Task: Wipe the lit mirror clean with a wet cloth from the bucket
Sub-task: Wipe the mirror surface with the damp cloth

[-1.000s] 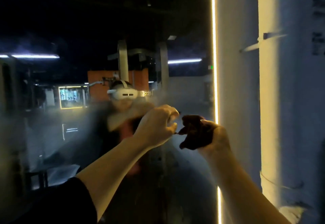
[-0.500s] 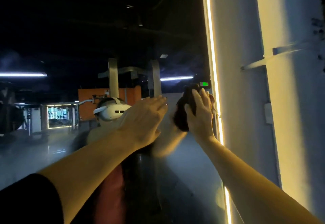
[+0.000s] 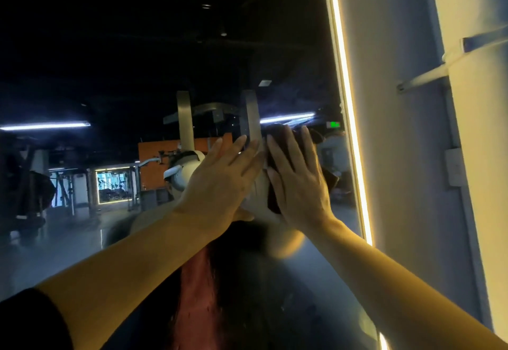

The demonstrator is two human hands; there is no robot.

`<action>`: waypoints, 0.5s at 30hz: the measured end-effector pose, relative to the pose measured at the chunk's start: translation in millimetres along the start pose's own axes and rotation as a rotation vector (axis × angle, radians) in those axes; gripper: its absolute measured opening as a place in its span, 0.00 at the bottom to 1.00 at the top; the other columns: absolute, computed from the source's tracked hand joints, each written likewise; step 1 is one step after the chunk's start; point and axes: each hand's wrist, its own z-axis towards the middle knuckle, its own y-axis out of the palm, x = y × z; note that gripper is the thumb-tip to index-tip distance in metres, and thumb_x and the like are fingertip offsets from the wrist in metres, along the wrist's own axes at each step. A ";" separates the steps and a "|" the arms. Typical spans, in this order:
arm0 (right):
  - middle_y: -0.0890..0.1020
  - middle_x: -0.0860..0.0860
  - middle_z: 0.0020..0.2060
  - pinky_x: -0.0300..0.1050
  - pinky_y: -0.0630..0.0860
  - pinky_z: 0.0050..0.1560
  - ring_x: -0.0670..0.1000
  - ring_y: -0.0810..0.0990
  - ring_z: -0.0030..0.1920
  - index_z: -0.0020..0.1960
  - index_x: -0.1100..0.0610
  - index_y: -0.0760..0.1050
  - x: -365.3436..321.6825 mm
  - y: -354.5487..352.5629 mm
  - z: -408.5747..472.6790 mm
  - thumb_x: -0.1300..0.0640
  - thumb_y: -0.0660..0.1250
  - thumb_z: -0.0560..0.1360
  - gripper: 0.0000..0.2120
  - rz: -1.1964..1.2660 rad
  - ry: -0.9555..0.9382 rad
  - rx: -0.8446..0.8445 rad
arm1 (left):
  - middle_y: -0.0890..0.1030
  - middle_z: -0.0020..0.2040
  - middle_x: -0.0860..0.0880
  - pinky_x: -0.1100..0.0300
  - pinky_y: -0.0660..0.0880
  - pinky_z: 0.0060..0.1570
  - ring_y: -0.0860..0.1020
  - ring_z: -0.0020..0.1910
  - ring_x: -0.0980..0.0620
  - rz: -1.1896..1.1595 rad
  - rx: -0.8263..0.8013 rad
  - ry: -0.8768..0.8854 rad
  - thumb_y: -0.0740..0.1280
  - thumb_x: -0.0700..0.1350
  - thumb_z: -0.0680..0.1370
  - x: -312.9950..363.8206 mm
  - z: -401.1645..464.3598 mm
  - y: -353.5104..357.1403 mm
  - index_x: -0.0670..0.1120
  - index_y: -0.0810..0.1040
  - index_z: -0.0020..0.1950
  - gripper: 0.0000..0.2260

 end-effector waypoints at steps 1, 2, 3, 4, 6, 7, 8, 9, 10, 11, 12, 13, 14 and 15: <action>0.64 0.59 0.76 0.63 0.53 0.77 0.66 0.56 0.77 0.77 0.57 0.62 7.9 -4.4 1.7 0.52 0.47 0.85 0.23 -0.018 -0.040 0.018 | 0.39 0.80 0.43 0.44 0.38 0.76 0.39 0.79 0.43 0.004 -0.003 0.004 0.63 0.66 0.74 -0.8 -0.5 1.0 0.45 0.32 0.74 0.48; 0.66 0.60 0.75 0.62 0.54 0.77 0.66 0.58 0.76 0.76 0.59 0.64 20.6 -6.1 4.1 0.54 0.50 0.84 0.22 -0.034 -0.003 0.070 | 0.37 0.79 0.43 0.43 0.39 0.76 0.38 0.79 0.43 0.025 -0.014 0.008 0.62 0.66 0.75 -1.3 -0.7 1.6 0.45 0.31 0.73 0.48; 0.66 0.61 0.74 0.62 0.57 0.75 0.67 0.60 0.75 0.76 0.59 0.65 33.7 -8.3 7.9 0.55 0.52 0.83 0.22 -0.034 0.116 0.117 | 0.36 0.79 0.43 0.43 0.39 0.76 0.37 0.78 0.43 0.048 -0.028 0.014 0.61 0.66 0.76 -1.5 -0.9 1.6 0.45 0.30 0.74 0.48; 0.66 0.62 0.74 0.64 0.58 0.74 0.68 0.60 0.75 0.76 0.60 0.64 46.2 -10.5 11.9 0.55 0.53 0.83 0.23 -0.014 0.281 0.139 | 0.34 0.79 0.43 0.42 0.40 0.76 0.36 0.78 0.43 0.056 -0.040 0.015 0.60 0.66 0.76 -1.0 -0.9 1.0 0.45 0.29 0.74 0.48; 0.66 0.65 0.73 0.71 0.61 0.71 0.69 0.59 0.75 0.76 0.63 0.63 45.7 -16.2 20.7 0.55 0.53 0.82 0.23 0.032 0.467 0.192 | 0.32 0.78 0.43 0.42 0.41 0.76 0.35 0.78 0.43 0.054 -0.066 0.015 0.60 0.66 0.76 -0.3 0.0 1.3 0.44 0.31 0.77 0.48; 0.66 0.66 0.72 0.73 0.62 0.69 0.67 0.56 0.75 0.74 0.64 0.64 33.0 -16.4 21.8 0.57 0.54 0.82 0.23 0.025 0.404 0.237 | 0.33 0.78 0.43 0.42 0.42 0.76 0.35 0.78 0.43 0.048 -0.072 0.016 0.60 0.66 0.76 -0.7 0.2 0.8 0.44 0.32 0.77 0.48; 0.66 0.65 0.72 0.73 0.62 0.68 0.63 0.52 0.77 0.72 0.64 0.64 19.4 -14.9 19.4 0.59 0.55 0.81 0.21 -0.010 0.258 0.270 | 0.33 0.79 0.43 0.42 0.42 0.76 0.35 0.78 0.43 0.036 -0.068 0.012 0.61 0.66 0.76 -0.9 0.6 1.4 0.44 0.33 0.78 0.47; 0.65 0.63 0.71 0.72 0.61 0.69 0.60 0.46 0.78 0.71 0.63 0.64 6.1 -13.1 14.7 0.60 0.54 0.80 0.20 -0.057 0.087 0.250 | 0.34 0.79 0.43 0.42 0.42 0.76 0.36 0.78 0.43 0.033 -0.060 0.007 0.61 0.66 0.76 -1.1 0.5 2.9 0.45 0.34 0.78 0.47; 0.65 0.61 0.72 0.70 0.60 0.72 0.58 0.43 0.79 0.71 0.63 0.65 -1.1 -11.2 8.8 0.59 0.53 0.82 0.19 -0.095 -0.037 0.194 | 0.34 0.79 0.43 0.42 0.42 0.76 0.36 0.78 0.43 0.035 -0.053 0.003 0.62 0.65 0.77 -0.8 0.7 4.6 0.45 0.34 0.78 0.47; 0.66 0.60 0.74 0.67 0.57 0.74 0.58 0.45 0.79 0.73 0.62 0.66 1.0 -7.5 4.5 0.57 0.51 0.84 0.20 -0.119 -0.072 0.131 | 0.35 0.79 0.43 0.42 0.43 0.76 0.37 0.78 0.43 0.038 -0.047 0.000 0.62 0.65 0.77 -0.3 1.2 5.5 0.45 0.34 0.78 0.47; 0.66 0.60 0.75 0.65 0.55 0.76 0.60 0.50 0.79 0.75 0.61 0.66 7.2 -6.6 3.0 0.54 0.47 0.86 0.22 -0.111 -0.024 0.097 | 0.35 0.79 0.43 0.41 0.43 0.76 0.37 0.78 0.43 0.050 -0.044 0.006 0.63 0.64 0.77 0.1 1.9 5.8 0.45 0.34 0.78 0.47; 0.65 0.60 0.76 0.64 0.52 0.77 0.62 0.54 0.78 0.76 0.61 0.65 16.9 -4.6 3.9 0.51 0.44 0.86 0.25 -0.095 0.091 0.105 | 0.35 0.79 0.43 0.41 0.43 0.77 0.37 0.78 0.42 0.057 -0.047 0.007 0.63 0.65 0.77 0.1 1.9 6.8 0.45 0.34 0.78 0.47; 0.63 0.59 0.77 0.62 0.47 0.78 0.64 0.54 0.78 0.77 0.60 0.63 27.5 -3.6 7.4 0.48 0.41 0.86 0.27 -0.078 0.221 0.104 | 0.35 0.79 0.43 0.41 0.42 0.76 0.37 0.78 0.42 0.053 -0.048 0.005 0.62 0.65 0.76 -0.1 2.2 7.8 0.44 0.33 0.78 0.48; 0.60 0.59 0.78 0.59 0.39 0.78 0.63 0.53 0.78 0.78 0.60 0.60 36.5 -4.2 13.1 0.46 0.40 0.85 0.28 -0.066 0.332 0.102 | 0.34 0.79 0.42 0.41 0.40 0.76 0.36 0.78 0.42 0.049 -0.051 0.004 0.61 0.66 0.76 -0.2 1.9 7.3 0.44 0.32 0.77 0.48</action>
